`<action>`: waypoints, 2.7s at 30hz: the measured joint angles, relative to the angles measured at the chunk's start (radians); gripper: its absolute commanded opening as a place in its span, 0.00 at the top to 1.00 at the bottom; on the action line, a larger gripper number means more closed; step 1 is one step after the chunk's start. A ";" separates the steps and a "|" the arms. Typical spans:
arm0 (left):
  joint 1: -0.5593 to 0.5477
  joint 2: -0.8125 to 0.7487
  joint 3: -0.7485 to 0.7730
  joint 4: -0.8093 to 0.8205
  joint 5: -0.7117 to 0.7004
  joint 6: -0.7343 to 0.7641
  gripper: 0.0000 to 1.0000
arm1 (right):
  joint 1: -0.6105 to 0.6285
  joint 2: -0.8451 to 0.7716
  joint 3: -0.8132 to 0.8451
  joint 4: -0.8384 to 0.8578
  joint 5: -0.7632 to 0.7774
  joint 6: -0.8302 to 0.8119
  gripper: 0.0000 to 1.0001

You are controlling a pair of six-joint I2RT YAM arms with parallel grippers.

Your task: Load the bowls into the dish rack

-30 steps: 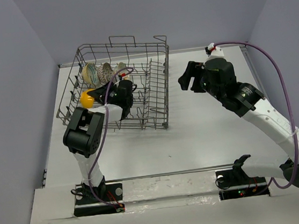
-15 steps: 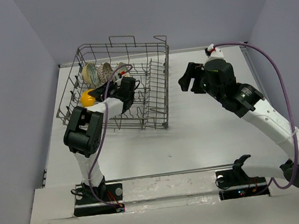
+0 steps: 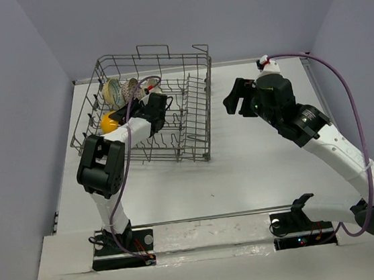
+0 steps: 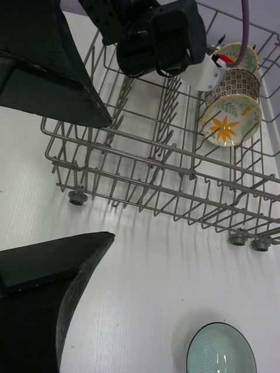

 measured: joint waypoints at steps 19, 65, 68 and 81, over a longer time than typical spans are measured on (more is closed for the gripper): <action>0.054 -0.035 0.084 -0.173 0.174 -0.156 0.63 | 0.000 0.000 0.000 0.000 0.000 -0.006 0.23; -0.141 -0.445 0.393 -0.322 0.600 -0.549 0.01 | 0.000 -0.033 0.041 -0.034 0.122 -0.024 0.18; -0.188 -0.533 0.393 -0.294 0.679 -0.615 0.01 | 0.000 -0.055 0.041 -0.037 0.226 -0.034 0.15; -0.174 -0.660 0.249 -0.251 0.746 -0.838 0.01 | -0.398 0.076 0.032 -0.055 0.258 -0.001 0.16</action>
